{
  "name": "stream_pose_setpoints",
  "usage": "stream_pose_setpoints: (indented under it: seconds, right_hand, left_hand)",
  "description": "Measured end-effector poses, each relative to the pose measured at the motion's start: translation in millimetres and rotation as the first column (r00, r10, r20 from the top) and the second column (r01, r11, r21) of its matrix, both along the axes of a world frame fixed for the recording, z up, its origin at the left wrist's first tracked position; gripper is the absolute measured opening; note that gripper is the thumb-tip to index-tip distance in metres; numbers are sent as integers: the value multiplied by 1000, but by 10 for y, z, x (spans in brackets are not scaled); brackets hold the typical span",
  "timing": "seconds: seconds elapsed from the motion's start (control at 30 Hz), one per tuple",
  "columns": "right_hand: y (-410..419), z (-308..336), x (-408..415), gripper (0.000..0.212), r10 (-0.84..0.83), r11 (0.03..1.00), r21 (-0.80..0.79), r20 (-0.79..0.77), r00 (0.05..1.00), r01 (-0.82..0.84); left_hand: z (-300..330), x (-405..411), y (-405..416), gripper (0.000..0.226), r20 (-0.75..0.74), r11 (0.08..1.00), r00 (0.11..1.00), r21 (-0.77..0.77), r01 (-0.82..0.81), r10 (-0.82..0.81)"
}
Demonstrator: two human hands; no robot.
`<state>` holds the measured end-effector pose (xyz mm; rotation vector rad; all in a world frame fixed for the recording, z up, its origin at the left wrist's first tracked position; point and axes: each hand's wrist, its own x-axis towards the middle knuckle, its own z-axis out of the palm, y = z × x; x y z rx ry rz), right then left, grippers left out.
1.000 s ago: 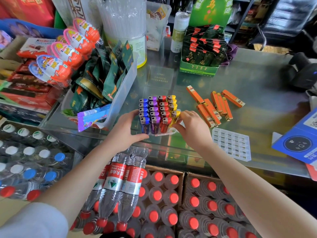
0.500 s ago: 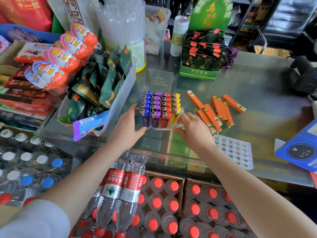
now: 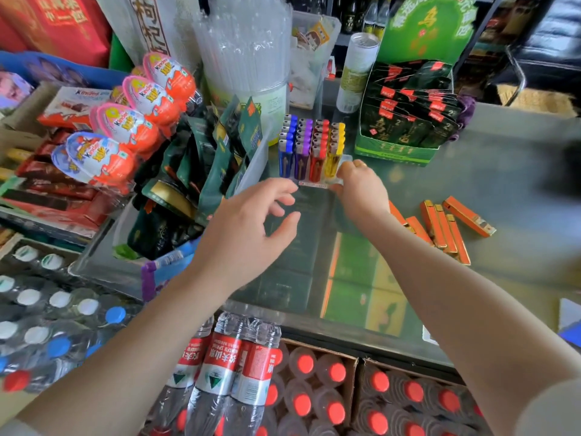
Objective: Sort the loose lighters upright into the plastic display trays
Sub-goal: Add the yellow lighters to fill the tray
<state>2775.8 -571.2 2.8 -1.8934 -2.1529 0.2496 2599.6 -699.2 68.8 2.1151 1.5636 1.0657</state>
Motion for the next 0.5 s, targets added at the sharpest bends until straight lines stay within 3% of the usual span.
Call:
stream_pose_setpoints:
  seconds: [0.13,0.27,0.4,0.5]
  right_hand:
    - [174,-41,-54,32,-36,999,4,11,999,36]
    - [14,-7,-16,40,9,1000,16,-75,997,-8]
    - [-651,129,285,32,125,984,154,-242,962,-89]
    - [-1312,158,694,23,157,978,171,-236,959,-118]
  left_hand:
    - [38,-85,59,28,51,999,998,39,-33,31]
    - [-7,-109,25,25,8,1000,1000,16,4,-4]
    - [-99,4,-97,33,28,998,998,-28,59,-59]
    - [-211,142,-223,34,34,987,990,-76,139,-137]
